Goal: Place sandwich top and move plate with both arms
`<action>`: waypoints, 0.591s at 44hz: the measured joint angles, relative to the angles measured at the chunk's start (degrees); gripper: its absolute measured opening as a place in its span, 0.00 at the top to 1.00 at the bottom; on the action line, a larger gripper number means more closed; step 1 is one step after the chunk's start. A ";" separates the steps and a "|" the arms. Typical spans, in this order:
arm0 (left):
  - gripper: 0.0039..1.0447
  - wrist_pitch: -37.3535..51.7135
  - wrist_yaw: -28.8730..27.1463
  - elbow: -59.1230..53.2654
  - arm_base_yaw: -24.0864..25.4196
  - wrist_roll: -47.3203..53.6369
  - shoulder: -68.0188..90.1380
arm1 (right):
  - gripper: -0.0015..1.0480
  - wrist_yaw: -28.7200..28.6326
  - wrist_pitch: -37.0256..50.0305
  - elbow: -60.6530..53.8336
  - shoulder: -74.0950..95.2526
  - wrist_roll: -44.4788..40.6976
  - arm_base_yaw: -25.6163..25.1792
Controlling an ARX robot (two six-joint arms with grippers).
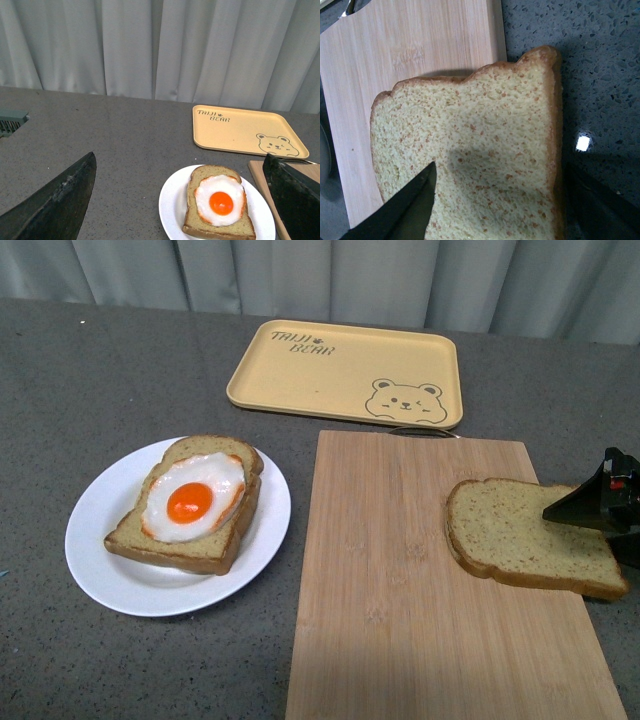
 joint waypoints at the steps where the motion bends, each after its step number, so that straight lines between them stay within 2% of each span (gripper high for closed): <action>1: 0.06 0.00 0.00 0.00 0.00 0.00 0.00 | 0.34 0.46 0.04 0.11 0.11 0.42 0.20; 6: 0.06 0.00 0.02 0.00 0.00 0.00 0.00 | 0.51 0.94 0.20 0.11 0.02 1.44 0.39; 11: 0.06 0.00 0.00 0.00 0.00 0.00 0.00 | 0.73 1.03 -0.39 -0.33 -1.33 2.19 0.50; 13: 0.06 0.00 0.02 0.00 0.00 0.00 0.00 | 0.82 0.24 -0.48 -0.79 -2.45 2.56 0.48; 17: 0.06 0.00 0.02 0.00 0.00 0.00 0.00 | 0.95 -1.51 -0.96 -1.64 -4.74 2.91 0.48; 19: 0.06 0.00 0.02 0.00 0.00 0.00 0.00 | 0.99 -2.82 -0.94 -2.10 -6.23 3.58 0.33; 26: 0.06 0.00 0.00 0.00 0.00 0.00 0.00 | 0.99 -10.05 4.50 -3.52 -13.77 12.81 2.45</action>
